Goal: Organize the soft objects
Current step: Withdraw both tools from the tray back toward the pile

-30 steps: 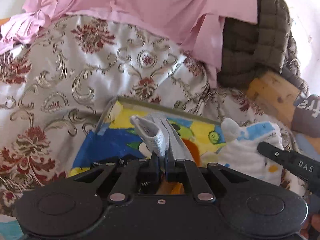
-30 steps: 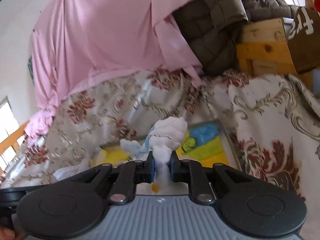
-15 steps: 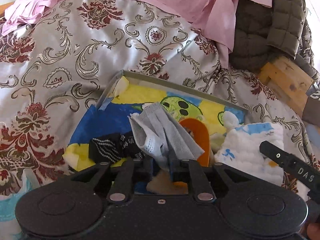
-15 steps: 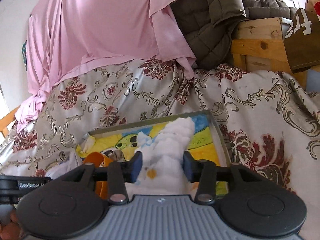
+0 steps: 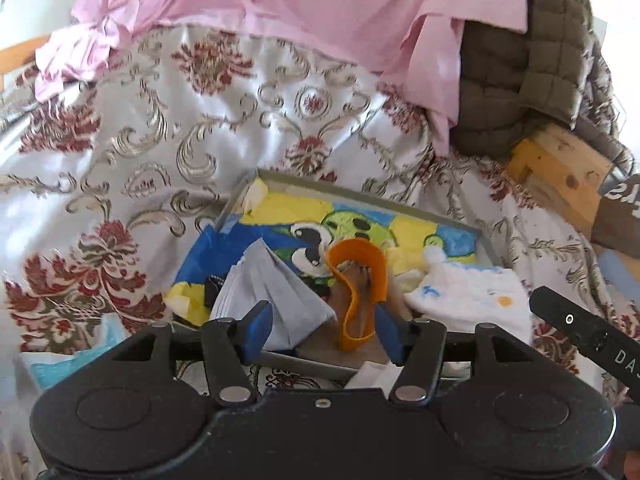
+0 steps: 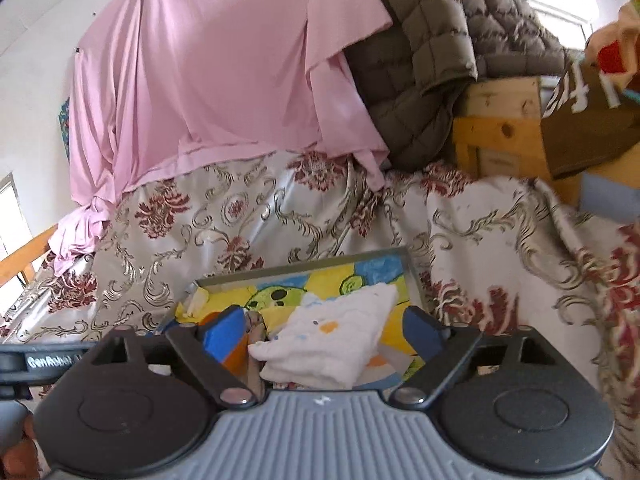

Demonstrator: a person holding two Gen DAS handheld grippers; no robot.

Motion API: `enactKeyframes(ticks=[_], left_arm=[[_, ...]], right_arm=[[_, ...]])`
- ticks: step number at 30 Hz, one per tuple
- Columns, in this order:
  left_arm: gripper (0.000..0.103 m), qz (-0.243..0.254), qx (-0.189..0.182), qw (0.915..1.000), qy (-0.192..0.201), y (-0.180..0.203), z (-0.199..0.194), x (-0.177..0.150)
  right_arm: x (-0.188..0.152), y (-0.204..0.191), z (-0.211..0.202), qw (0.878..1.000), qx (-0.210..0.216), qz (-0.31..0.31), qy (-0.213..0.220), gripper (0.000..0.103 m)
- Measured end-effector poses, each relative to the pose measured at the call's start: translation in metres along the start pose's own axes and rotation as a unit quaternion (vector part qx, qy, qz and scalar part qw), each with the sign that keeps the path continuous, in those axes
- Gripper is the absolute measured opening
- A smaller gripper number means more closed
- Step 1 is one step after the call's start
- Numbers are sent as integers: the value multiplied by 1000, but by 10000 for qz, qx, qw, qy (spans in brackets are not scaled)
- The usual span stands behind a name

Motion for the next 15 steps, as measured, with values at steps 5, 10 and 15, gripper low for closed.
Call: enactKeyframes(ticks=[5, 10, 15], left_arm=[[71, 19, -79, 9989, 465, 8, -39, 10], [86, 111, -142, 9963, 844, 13, -81, 11], [99, 31, -180, 9930, 1166, 9, -122, 6]], right_arm=[[9, -6, -32, 9997, 28, -129, 225, 96], [16, -16, -67, 9988, 112, -204, 429, 101], [16, -21, -103, 9984, 88, -71, 549, 103]])
Point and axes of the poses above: each gripper's, at about its wrist camera, not at the fingertips, and z roughly the way its jaws point, y to its right, x to its top, the point moved 4 cm from there along z, roughly the way its jaws point, and after that the axes turned 11 degrees about y, right-handed, at the moved point
